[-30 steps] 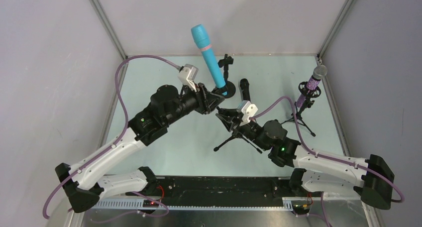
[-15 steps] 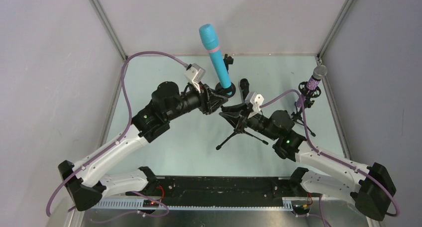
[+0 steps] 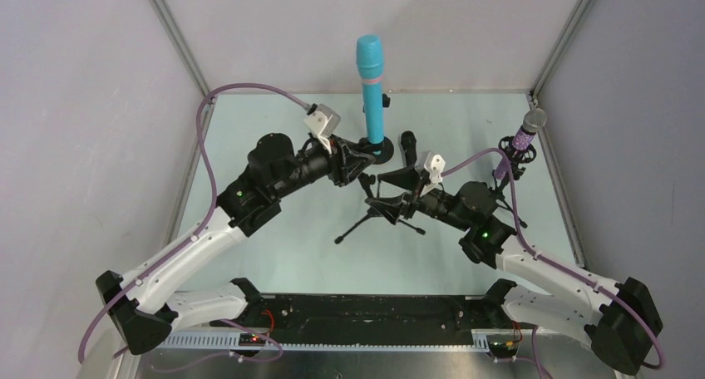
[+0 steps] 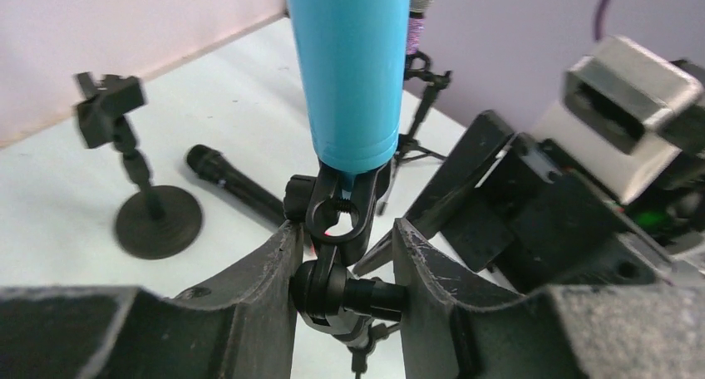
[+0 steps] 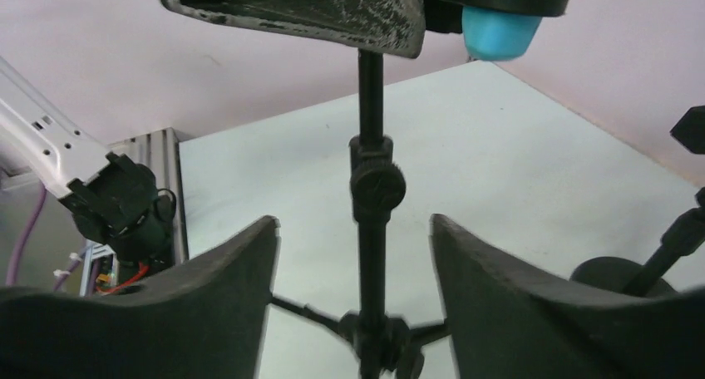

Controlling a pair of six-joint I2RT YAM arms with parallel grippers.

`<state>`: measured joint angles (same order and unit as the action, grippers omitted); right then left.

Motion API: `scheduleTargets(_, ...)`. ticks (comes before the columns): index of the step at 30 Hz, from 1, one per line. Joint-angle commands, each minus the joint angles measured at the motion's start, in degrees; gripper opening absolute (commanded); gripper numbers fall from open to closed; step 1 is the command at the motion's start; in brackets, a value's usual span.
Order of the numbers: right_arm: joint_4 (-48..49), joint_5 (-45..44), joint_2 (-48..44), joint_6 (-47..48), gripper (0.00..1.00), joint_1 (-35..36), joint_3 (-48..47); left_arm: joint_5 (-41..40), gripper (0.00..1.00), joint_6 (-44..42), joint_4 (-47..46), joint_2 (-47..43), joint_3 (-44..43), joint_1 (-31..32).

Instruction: Attach the microphones to the stand

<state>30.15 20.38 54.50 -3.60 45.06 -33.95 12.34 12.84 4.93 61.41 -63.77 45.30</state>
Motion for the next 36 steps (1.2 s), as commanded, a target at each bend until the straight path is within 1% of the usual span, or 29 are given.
scheduleTargets(1,0.5,1.4,-1.8,-0.6,0.80,-0.6,0.1,-5.1,0.00,-3.5,-6.6,-3.0,-2.1,-1.0)
scheduleTargets(2,0.3,1.2,-1.9,-0.6,0.84,-0.7,0.0,-5.2,0.00,-3.7,-6.6,-3.0,-1.9,-1.0)
scheduleTargets(3,0.2,0.8,-2.2,-0.6,0.95,-0.8,0.0,-5.3,0.00,-3.9,-6.5,-3.0,-1.8,-1.0)
scheduleTargets(5,-0.3,0.3,-2.5,-0.6,0.99,-0.8,0.0,-5.6,0.00,-4.1,-6.4,-3.1,-1.5,-1.0)
scheduleTargets(11,-2.3,-0.5,-3.0,-0.5,0.99,-1.3,0.1,-8.1,0.00,-5.7,-6.5,-2.6,-0.3,-1.1)
scheduleTargets(17,-4.0,-1.0,-3.2,-0.5,0.99,-1.8,0.1,-16.3,0.00,-8.1,-6.4,-1.9,1.8,-1.3)
scheduleTargets(19,-4.2,-1.1,-3.3,-0.4,1.00,-1.9,0.4,-17.5,0.00,-8.0,-6.5,-1.3,2.6,-2.0)
scheduleTargets(29,-5.0,-1.7,-4.1,-1.7,1.00,-3.5,1.8,-21.6,0.00,-6.8,-7.9,1.1,6.4,-7.9)
scheduleTargets(36,-5.1,-1.8,-3.8,-2.4,0.99,-4.1,1.7,-24.4,0.00,-8.7,-8.1,1.5,7.7,-12.2)
